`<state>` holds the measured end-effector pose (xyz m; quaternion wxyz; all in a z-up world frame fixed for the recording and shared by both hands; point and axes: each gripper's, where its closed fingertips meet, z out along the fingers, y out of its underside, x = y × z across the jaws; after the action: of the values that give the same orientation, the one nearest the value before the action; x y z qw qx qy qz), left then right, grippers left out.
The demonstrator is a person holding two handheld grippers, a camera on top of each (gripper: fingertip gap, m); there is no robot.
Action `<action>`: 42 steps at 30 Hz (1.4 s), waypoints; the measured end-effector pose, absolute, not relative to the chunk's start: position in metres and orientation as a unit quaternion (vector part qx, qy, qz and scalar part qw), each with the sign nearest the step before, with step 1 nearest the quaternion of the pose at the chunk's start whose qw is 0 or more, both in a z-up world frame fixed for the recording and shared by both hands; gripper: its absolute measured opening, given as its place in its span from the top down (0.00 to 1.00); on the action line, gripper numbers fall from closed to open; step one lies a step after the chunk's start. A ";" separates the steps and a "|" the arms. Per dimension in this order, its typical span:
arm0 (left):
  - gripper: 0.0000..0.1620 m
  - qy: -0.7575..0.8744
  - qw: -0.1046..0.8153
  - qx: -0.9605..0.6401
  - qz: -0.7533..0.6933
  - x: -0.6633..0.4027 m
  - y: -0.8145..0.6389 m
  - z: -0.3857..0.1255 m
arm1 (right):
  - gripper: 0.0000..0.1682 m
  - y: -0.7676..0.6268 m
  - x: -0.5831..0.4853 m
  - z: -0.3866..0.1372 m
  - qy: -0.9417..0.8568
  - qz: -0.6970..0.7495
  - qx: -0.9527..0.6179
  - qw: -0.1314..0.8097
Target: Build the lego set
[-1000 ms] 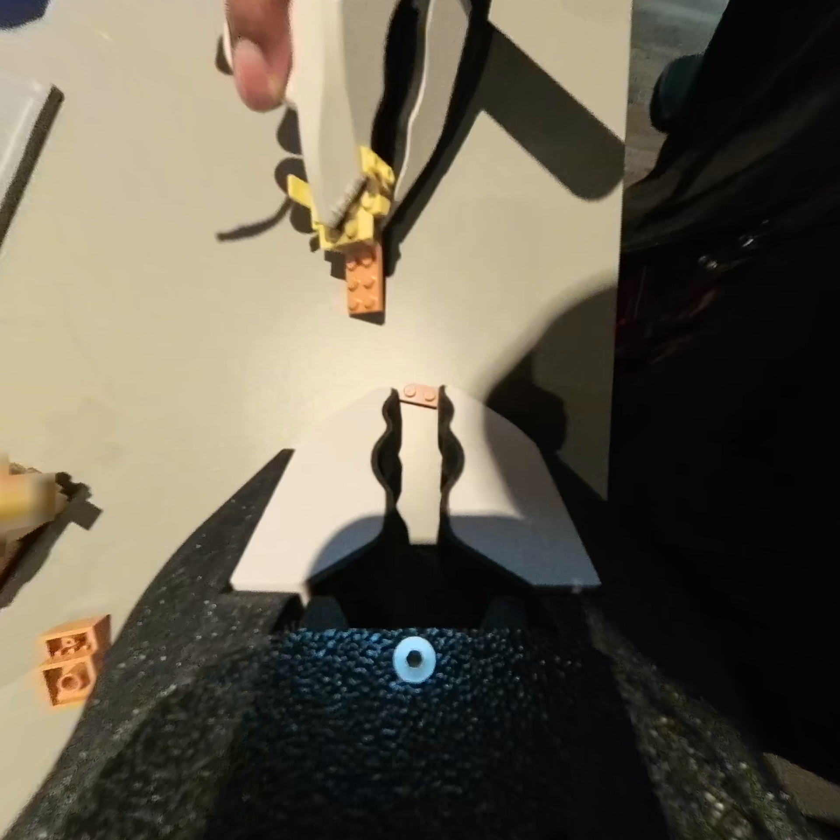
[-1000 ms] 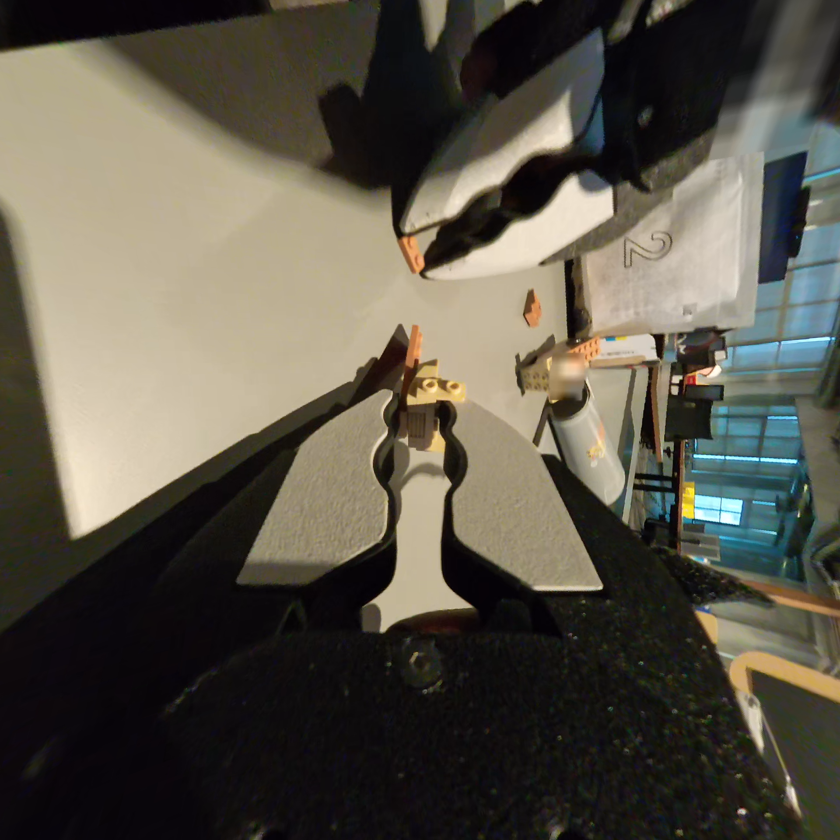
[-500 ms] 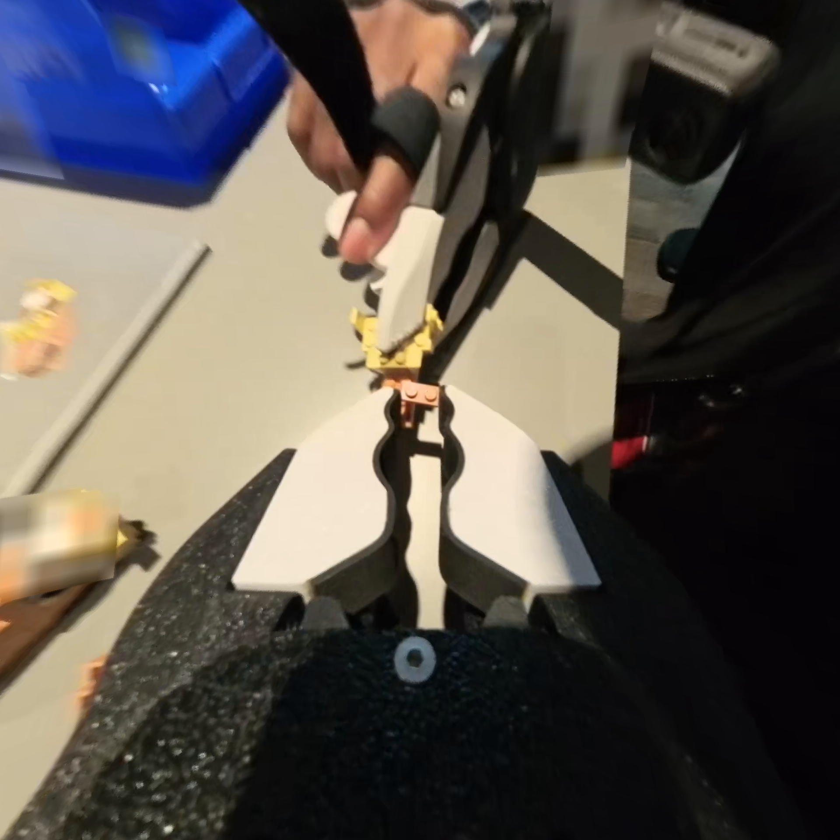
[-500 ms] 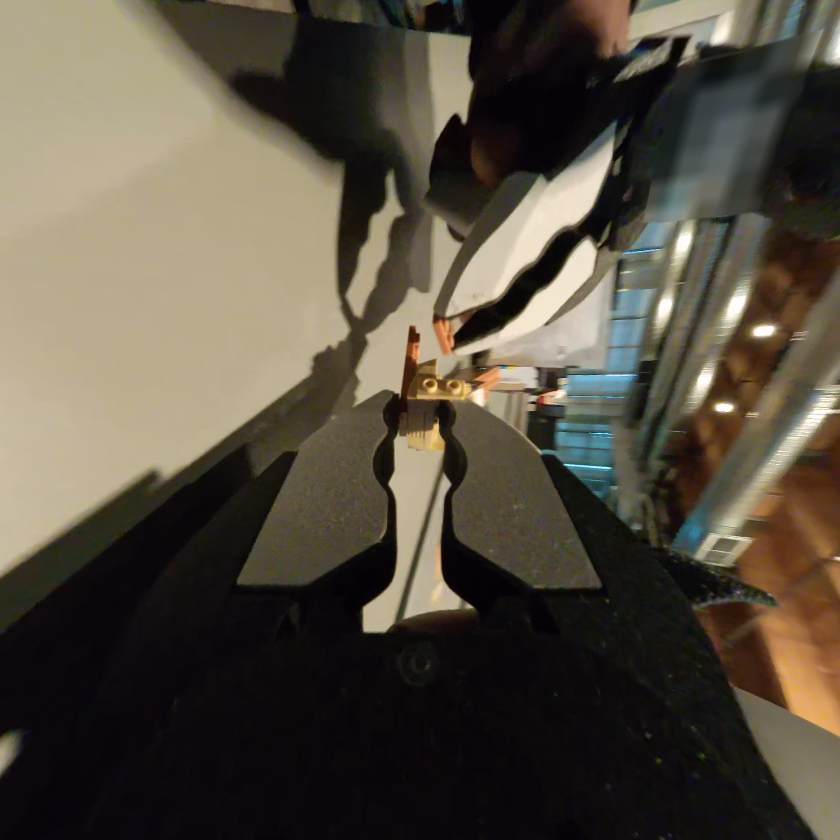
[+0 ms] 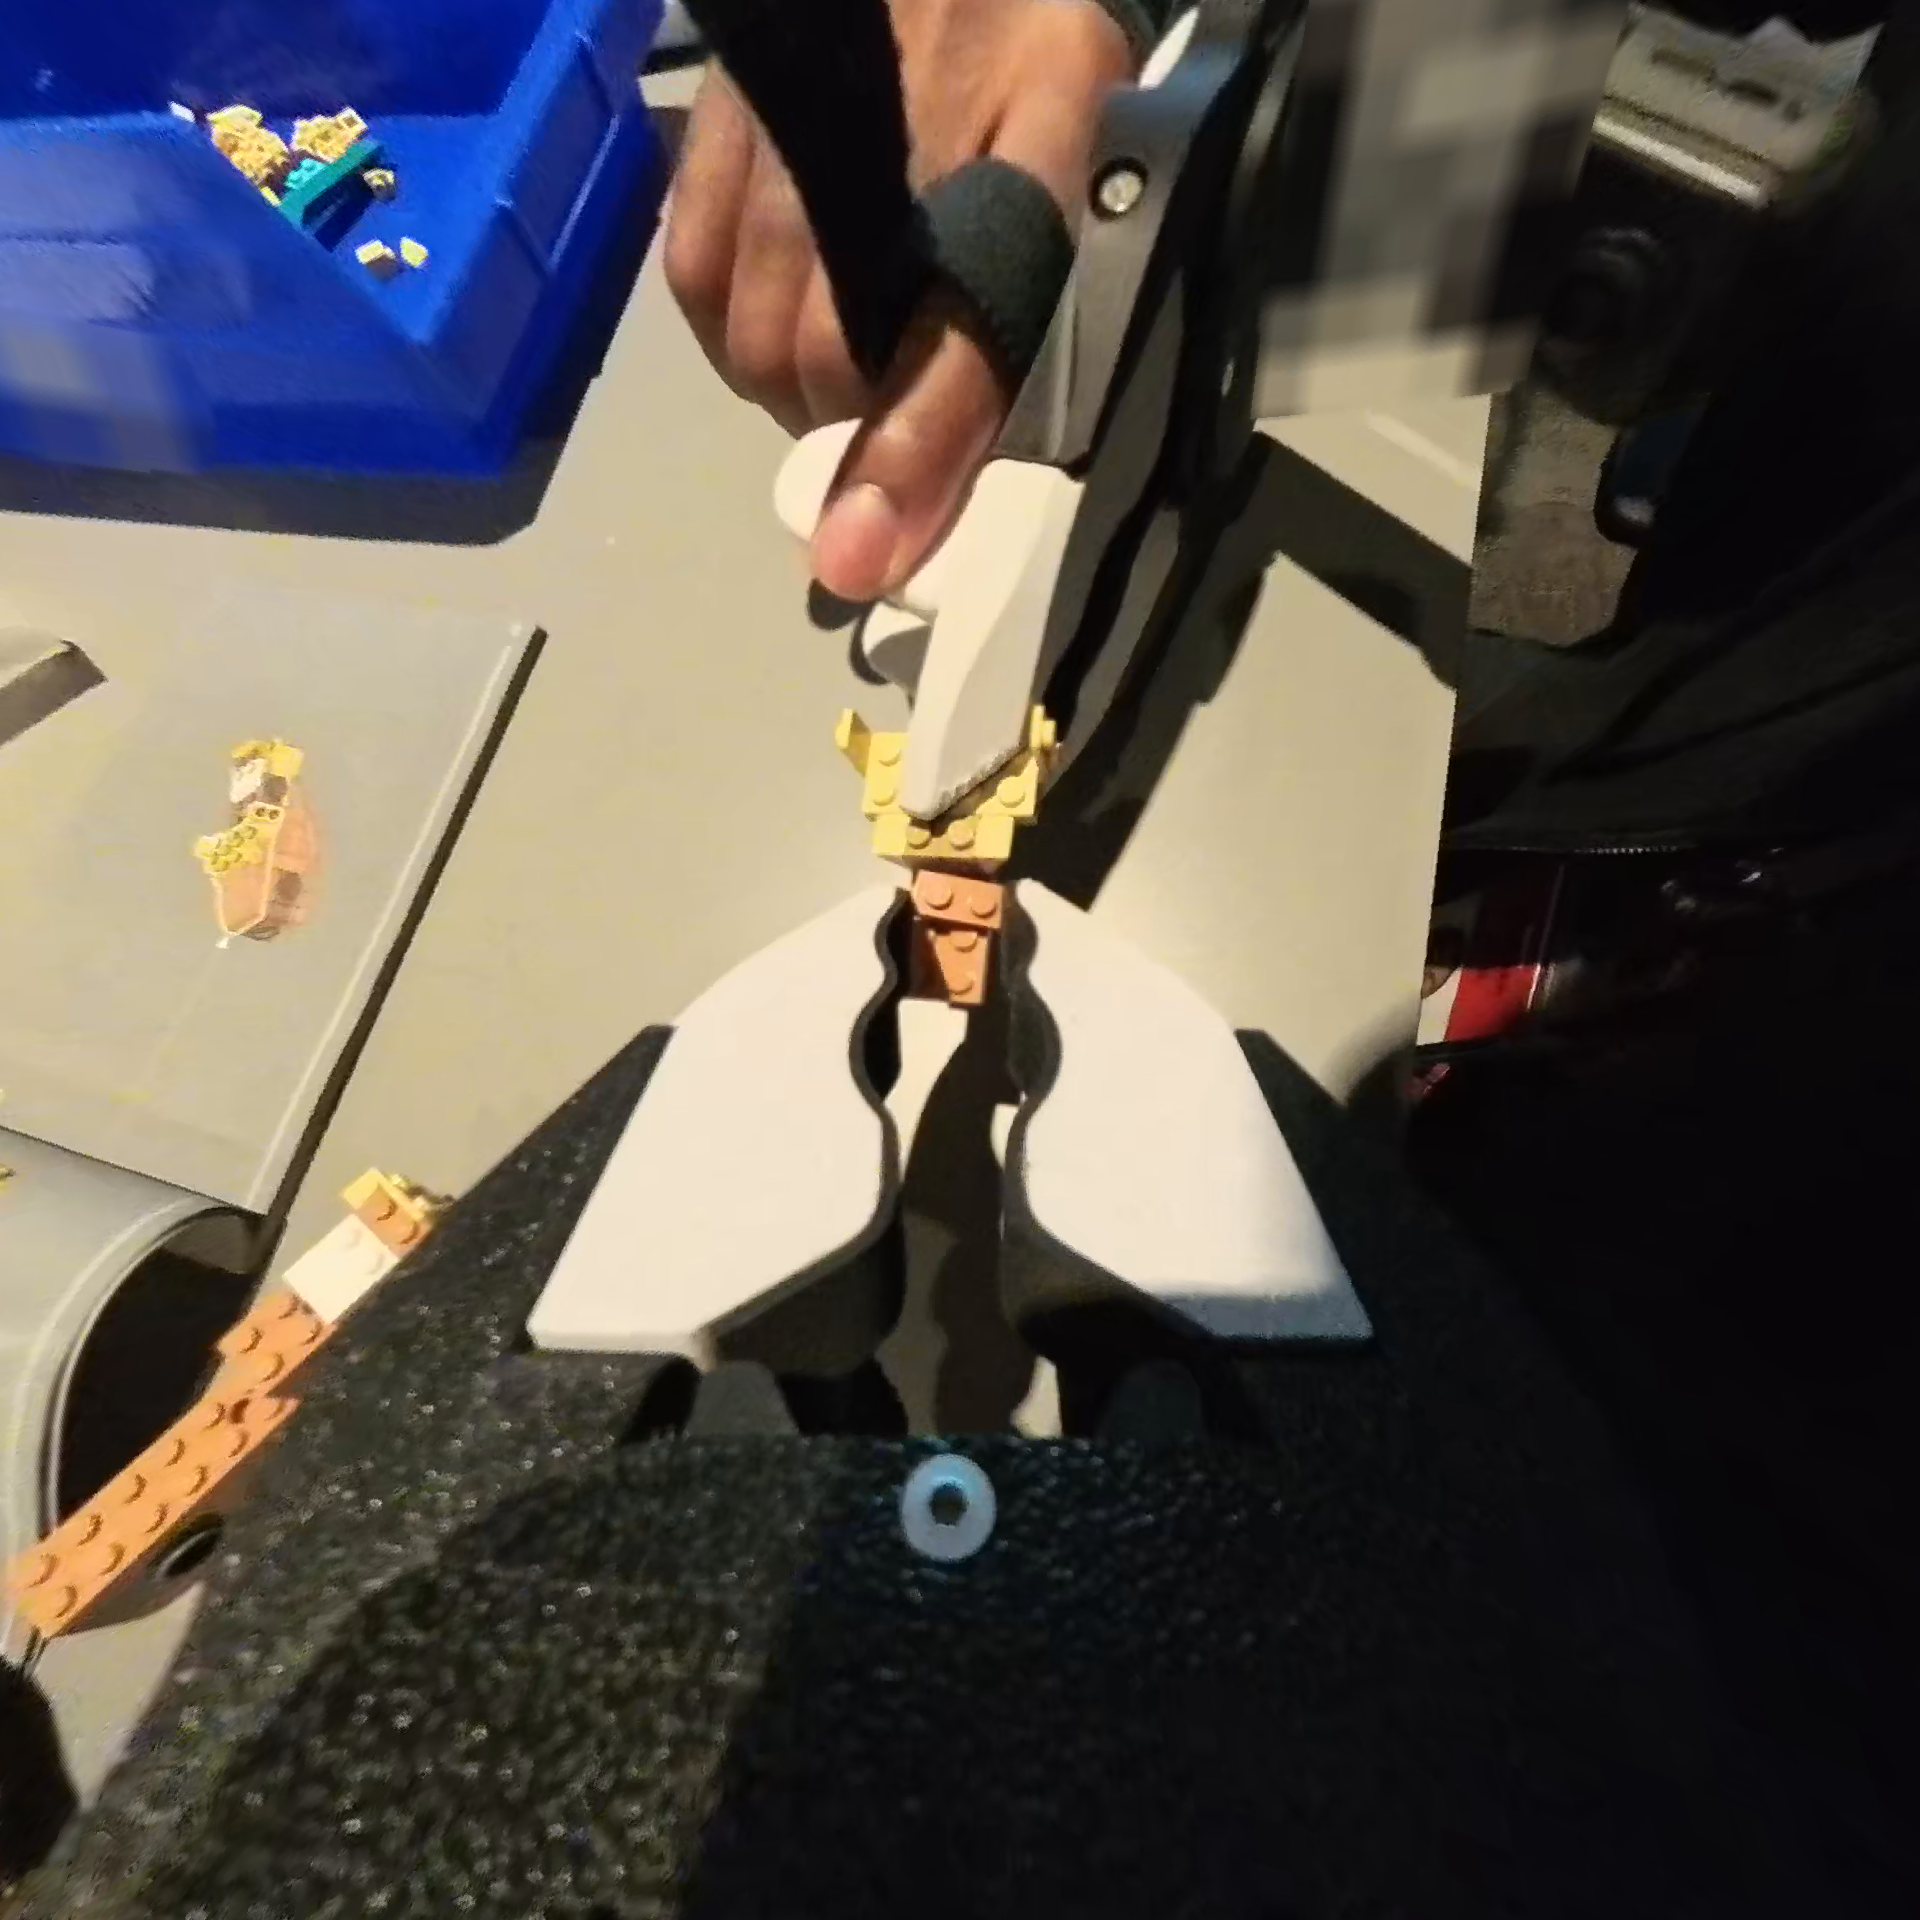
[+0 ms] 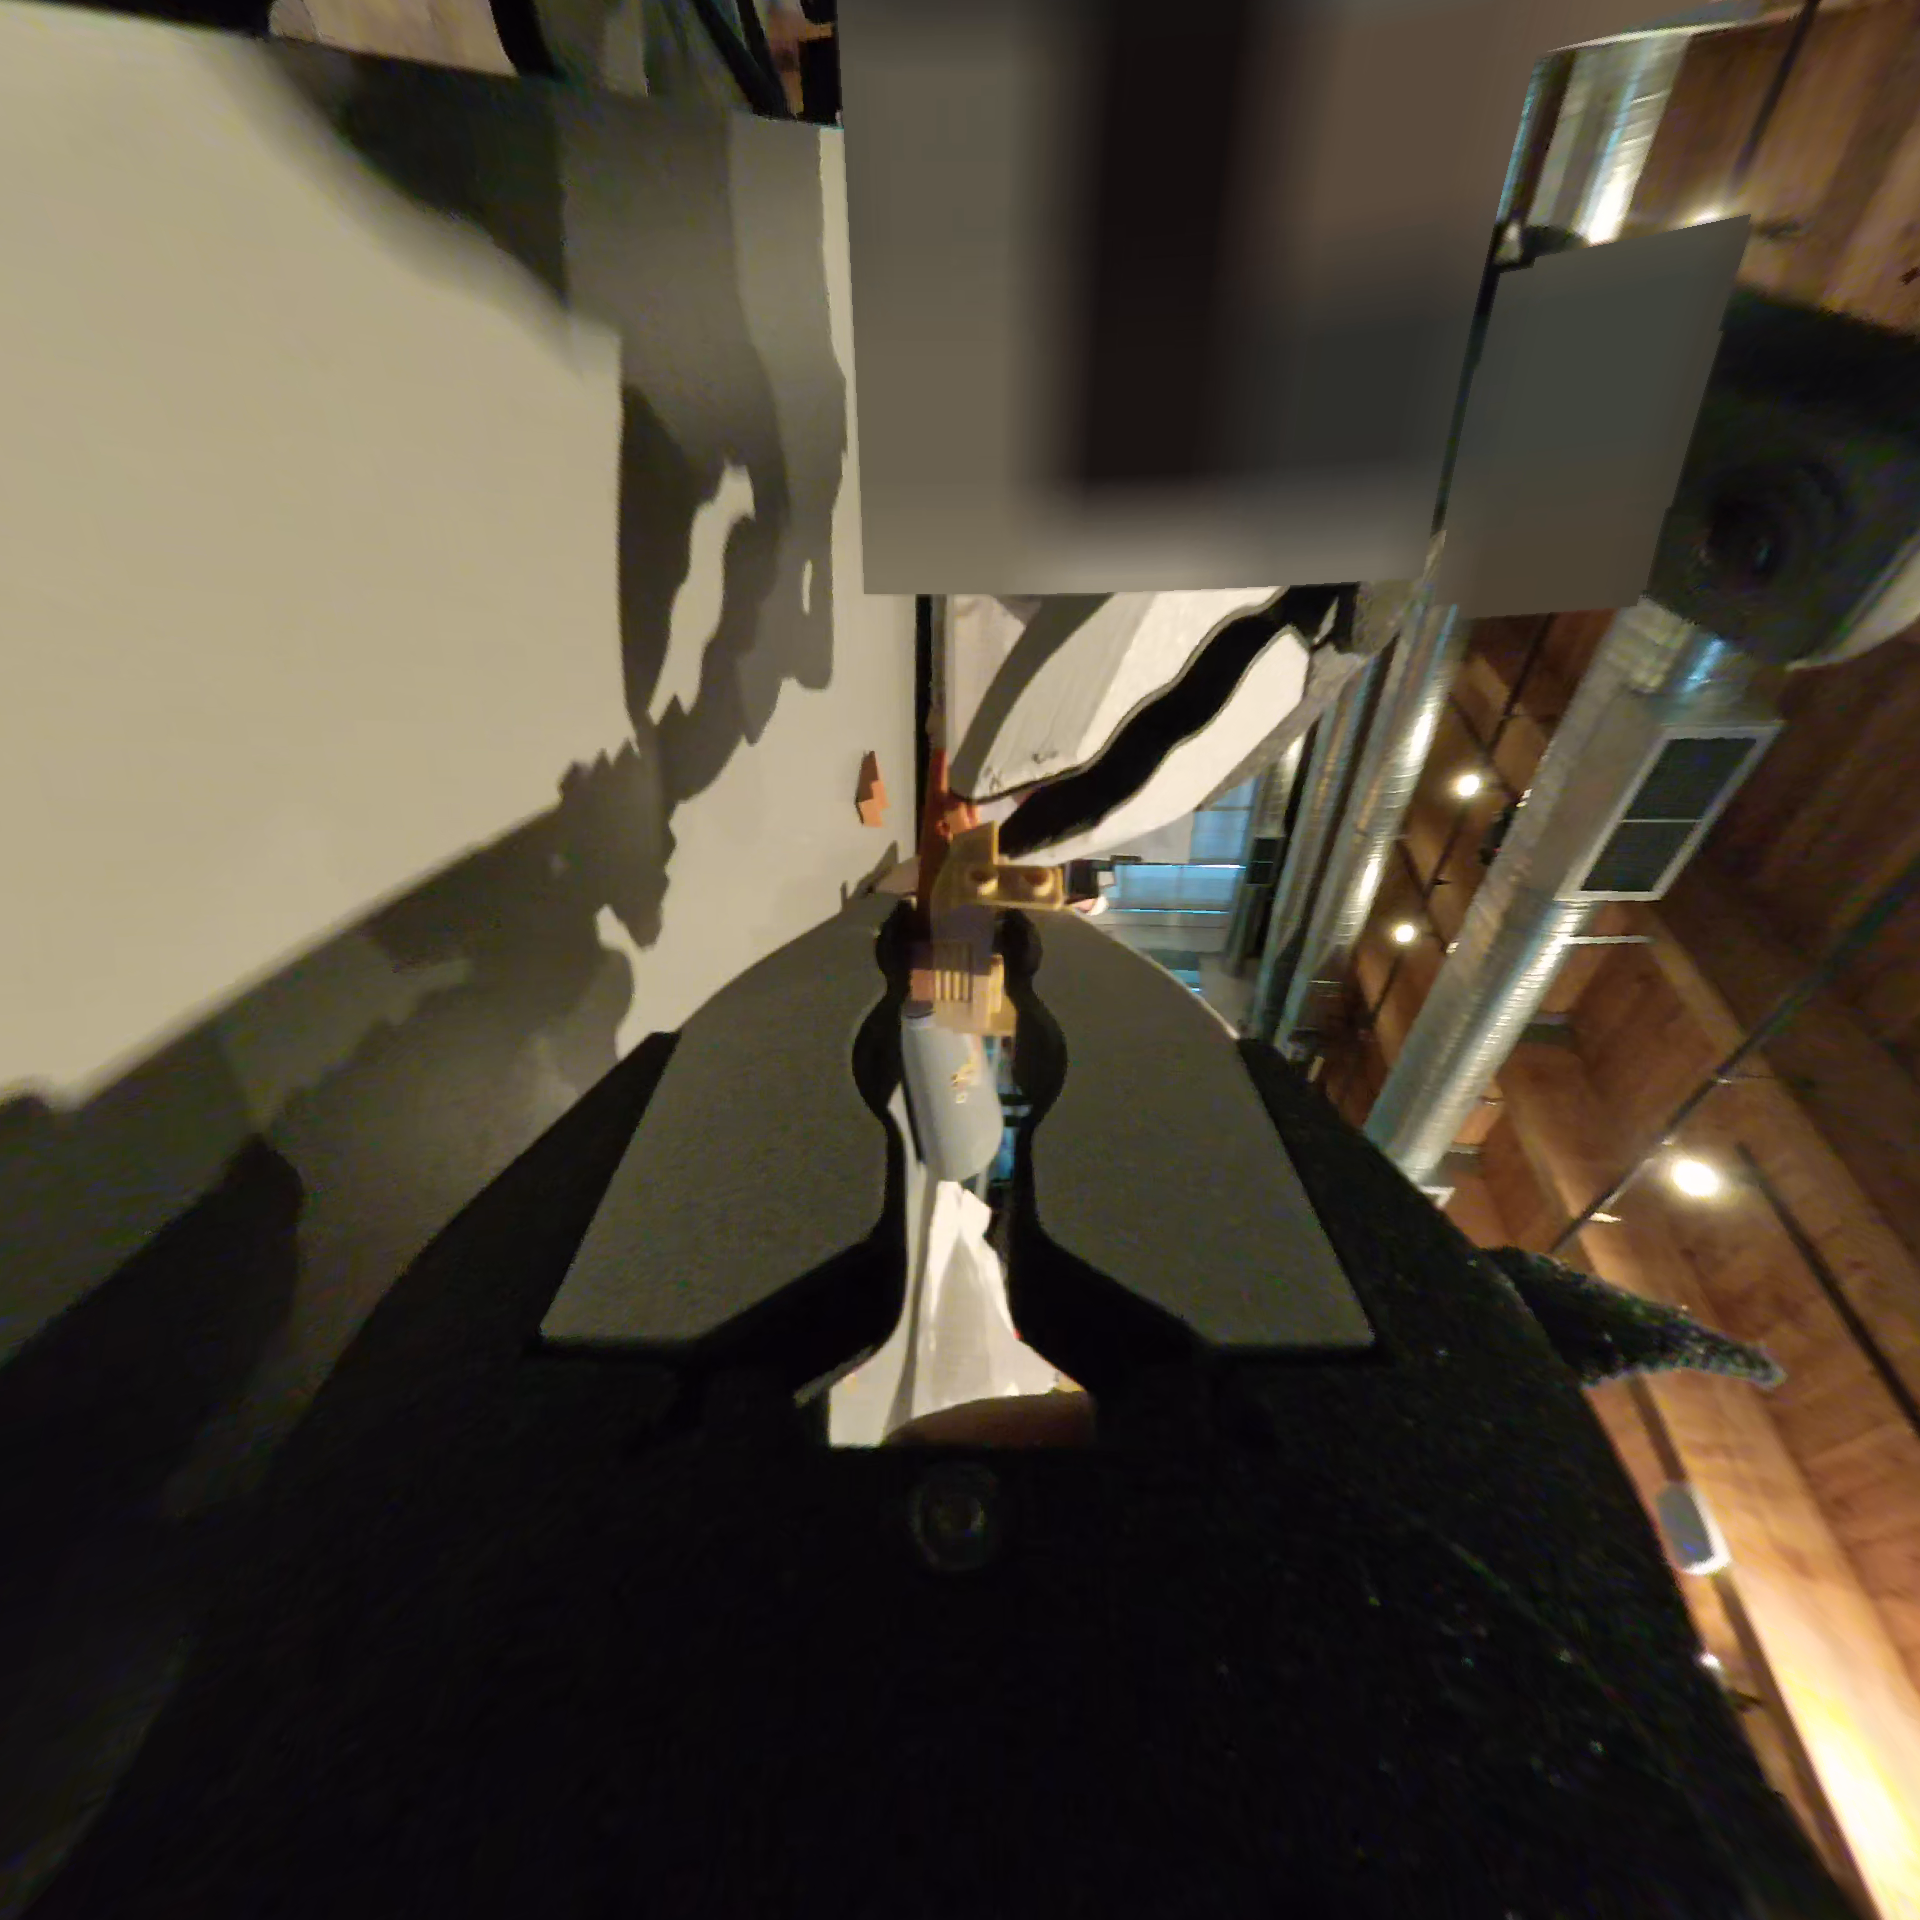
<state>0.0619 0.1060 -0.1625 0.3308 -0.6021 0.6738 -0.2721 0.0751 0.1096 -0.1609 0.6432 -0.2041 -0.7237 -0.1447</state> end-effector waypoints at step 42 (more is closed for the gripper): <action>0.98 0.703 0.350 -0.573 -0.235 0.052 0.104 -0.152 | 0.91 0.108 0.075 -0.149 -0.701 -0.169 -0.189 0.667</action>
<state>0.0520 0.1041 -0.1517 0.3496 -0.5725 0.7035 -0.2347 0.0748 0.1076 -0.1492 0.6665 -0.1886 -0.7010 -0.1695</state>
